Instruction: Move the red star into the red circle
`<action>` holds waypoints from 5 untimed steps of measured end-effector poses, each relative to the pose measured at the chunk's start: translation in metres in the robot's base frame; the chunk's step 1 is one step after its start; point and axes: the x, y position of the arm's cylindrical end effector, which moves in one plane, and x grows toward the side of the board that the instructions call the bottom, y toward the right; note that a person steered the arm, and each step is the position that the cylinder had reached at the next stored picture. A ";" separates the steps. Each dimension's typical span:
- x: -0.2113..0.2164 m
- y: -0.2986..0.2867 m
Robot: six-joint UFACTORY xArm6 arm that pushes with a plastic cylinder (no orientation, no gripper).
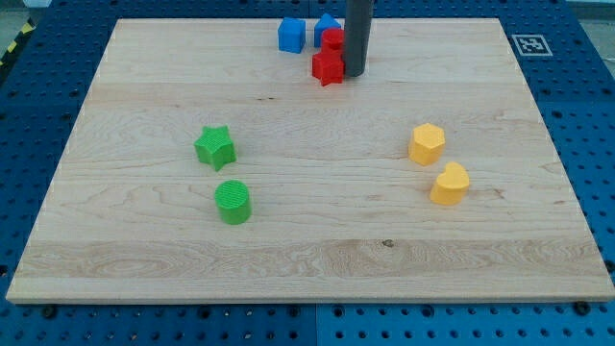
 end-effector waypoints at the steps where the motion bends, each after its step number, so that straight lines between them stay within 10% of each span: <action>1: 0.022 0.005; 5: 0.003 -0.039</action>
